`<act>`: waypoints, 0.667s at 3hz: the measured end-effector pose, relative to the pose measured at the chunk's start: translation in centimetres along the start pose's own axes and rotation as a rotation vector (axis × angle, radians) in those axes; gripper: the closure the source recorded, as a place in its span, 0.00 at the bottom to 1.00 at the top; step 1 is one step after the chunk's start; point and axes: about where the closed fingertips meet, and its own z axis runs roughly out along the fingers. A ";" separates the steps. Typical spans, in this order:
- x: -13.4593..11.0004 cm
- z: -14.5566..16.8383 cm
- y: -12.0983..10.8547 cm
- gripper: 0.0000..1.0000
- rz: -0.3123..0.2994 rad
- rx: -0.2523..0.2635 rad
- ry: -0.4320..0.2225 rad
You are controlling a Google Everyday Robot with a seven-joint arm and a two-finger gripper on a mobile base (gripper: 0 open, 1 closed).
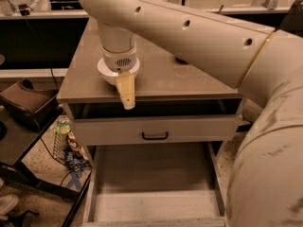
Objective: Move white bowl near 7up can
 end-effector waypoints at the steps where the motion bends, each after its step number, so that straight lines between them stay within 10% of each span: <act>1: 0.0 0.1 0.0 0.39 0.000 0.001 -0.001; 2: 0.0 0.2 -0.1 0.62 0.000 0.002 -0.002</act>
Offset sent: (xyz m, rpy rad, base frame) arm 0.0004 0.0002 -0.0010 0.0011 -0.0007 0.0000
